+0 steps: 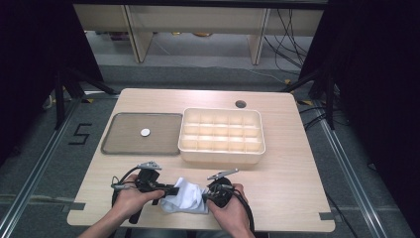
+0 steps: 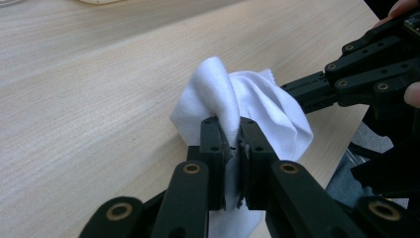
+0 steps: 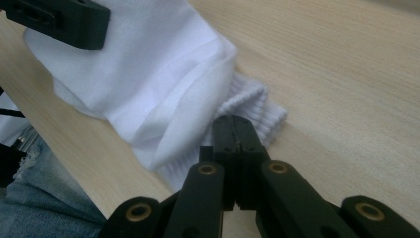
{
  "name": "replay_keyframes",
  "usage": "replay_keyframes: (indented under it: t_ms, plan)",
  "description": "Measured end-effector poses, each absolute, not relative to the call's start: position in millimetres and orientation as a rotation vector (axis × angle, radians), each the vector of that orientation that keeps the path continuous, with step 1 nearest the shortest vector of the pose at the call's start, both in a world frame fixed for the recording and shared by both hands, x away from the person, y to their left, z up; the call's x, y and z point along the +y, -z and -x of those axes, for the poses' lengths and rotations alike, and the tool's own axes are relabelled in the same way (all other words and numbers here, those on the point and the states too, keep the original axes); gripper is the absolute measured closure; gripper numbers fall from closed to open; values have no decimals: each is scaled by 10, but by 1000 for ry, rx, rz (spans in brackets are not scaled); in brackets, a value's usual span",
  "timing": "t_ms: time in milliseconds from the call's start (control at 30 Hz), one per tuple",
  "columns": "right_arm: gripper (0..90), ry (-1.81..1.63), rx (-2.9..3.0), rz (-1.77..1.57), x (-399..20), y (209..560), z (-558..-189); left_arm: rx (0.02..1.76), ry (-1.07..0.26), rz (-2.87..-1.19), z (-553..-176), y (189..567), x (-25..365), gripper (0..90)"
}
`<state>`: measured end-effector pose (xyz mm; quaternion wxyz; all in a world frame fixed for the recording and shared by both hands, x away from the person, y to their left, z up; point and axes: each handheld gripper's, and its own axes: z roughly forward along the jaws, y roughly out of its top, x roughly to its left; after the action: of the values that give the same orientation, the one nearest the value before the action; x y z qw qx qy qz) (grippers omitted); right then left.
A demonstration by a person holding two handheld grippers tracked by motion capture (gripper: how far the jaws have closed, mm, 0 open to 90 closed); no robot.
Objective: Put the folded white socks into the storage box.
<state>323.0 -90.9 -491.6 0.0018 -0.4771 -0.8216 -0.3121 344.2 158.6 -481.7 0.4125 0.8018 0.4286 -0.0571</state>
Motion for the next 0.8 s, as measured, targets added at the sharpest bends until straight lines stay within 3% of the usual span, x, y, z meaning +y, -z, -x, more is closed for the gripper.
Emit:
replay_keyframes:
  t_ms: [800]
  plan:
    - [900,928,-2542,1547,-985,4931,-3252,1055,159,-2069,-3492,4788,1507,824]
